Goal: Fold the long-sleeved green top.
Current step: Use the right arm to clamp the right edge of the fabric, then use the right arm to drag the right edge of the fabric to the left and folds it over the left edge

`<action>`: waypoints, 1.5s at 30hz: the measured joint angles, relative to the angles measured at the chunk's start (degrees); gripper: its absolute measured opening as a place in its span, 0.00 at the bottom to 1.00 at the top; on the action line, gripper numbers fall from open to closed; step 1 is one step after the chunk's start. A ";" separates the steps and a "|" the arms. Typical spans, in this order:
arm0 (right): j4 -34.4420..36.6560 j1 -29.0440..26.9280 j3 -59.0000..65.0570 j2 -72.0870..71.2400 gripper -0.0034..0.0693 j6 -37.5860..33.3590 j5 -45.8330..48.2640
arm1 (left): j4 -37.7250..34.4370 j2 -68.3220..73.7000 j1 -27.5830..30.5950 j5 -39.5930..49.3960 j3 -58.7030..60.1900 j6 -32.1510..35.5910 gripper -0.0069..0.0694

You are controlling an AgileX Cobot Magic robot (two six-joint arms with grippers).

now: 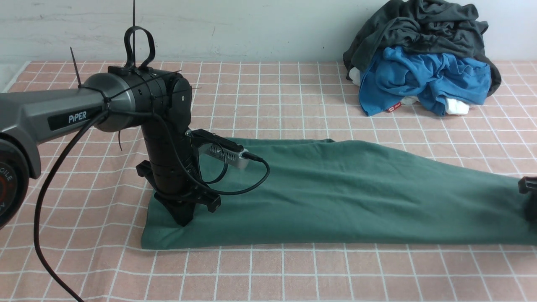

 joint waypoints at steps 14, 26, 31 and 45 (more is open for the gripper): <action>-9.82 2.22 -9.28 -12.01 0.09 2.93 9.08 | 9.03 -13.44 1.29 -1.34 1.23 -2.53 0.09; 2.95 33.55 -26.44 -16.80 0.09 -5.59 14.99 | 10.84 -32.07 7.58 0.23 1.34 -5.06 0.09; 4.33 46.36 -31.82 -9.44 0.09 -5.93 11.72 | 10.91 -37.90 7.92 1.83 1.34 -5.45 0.09; 14.21 59.17 -45.26 17.90 0.16 -2.27 6.47 | 9.76 -44.35 7.92 2.73 3.62 -5.45 0.09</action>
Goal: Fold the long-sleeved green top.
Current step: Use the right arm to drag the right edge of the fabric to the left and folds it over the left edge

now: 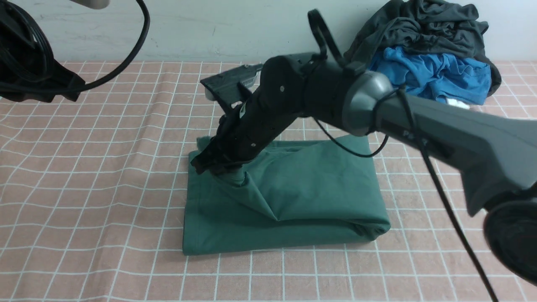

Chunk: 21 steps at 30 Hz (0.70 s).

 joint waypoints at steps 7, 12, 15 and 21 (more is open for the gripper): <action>4.58 -0.13 -6.67 -0.45 0.52 -3.56 8.24 | -1.12 -1.00 0.00 0.06 0.06 0.00 0.09; -6.89 -1.24 -9.66 -1.56 0.65 -0.92 16.39 | -1.35 -2.00 0.00 0.51 0.13 0.00 0.09; -16.71 -1.68 -9.66 0.64 0.65 5.76 18.57 | -2.80 -2.16 0.00 1.60 0.17 0.00 0.09; -14.94 1.62 -9.60 7.05 0.65 5.51 18.64 | -5.33 -3.42 0.00 1.31 3.13 0.51 0.09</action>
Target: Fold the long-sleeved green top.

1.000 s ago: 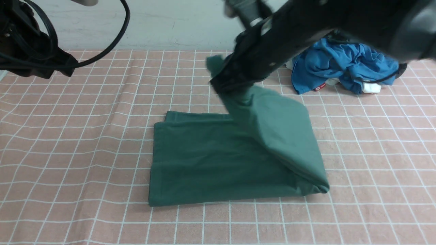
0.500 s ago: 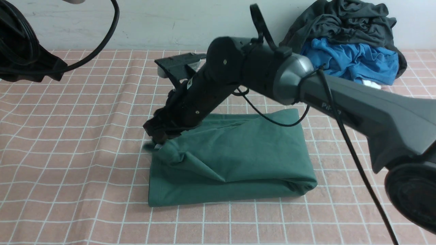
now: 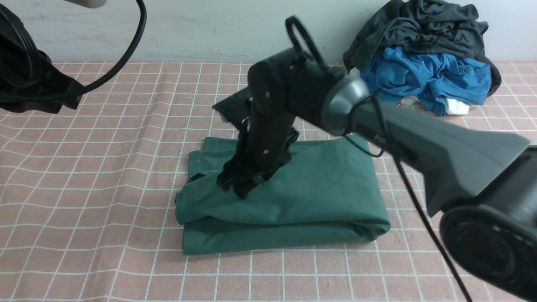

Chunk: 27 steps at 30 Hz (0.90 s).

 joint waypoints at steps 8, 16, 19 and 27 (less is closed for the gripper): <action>1.85 4.07 -0.98 -0.36 0.65 -2.34 0.08 | -0.05 -10.30 0.00 -3.65 11.34 -0.14 0.09; -2.93 2.36 -0.89 -12.44 0.65 -2.99 0.46 | 5.30 -30.01 0.00 -5.55 26.61 -5.91 0.09; -3.00 1.21 0.73 -19.77 0.65 -2.99 0.58 | 9.12 -39.50 0.00 -5.55 34.99 -10.39 0.09; -3.61 0.63 21.58 -44.90 0.65 -2.57 -4.20 | 12.02 -61.73 0.00 -12.35 51.77 -15.93 0.09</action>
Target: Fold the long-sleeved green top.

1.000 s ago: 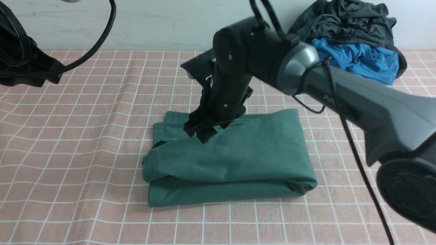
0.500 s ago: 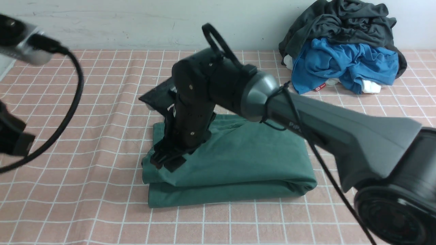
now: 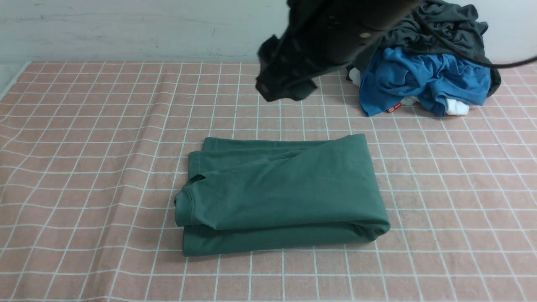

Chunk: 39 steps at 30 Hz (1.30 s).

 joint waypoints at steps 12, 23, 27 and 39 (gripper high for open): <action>-3.38 0.00 40.89 -37.74 0.65 2.01 -25.30 | 0.11 -8.85 0.00 -4.17 2.43 -0.01 0.09; -4.27 0.00 61.56 -63.51 0.52 2.18 -42.76 | 0.20 -8.85 0.00 -4.17 2.43 -0.01 0.09; -4.37 0.00 64.09 -65.40 0.39 2.18 -42.57 | 0.20 -8.85 0.00 -4.17 2.43 -0.01 0.09; -2.69 0.00 66.34 -65.45 0.06 2.22 -39.44 | 0.22 -8.85 0.00 -4.17 2.43 -0.01 0.09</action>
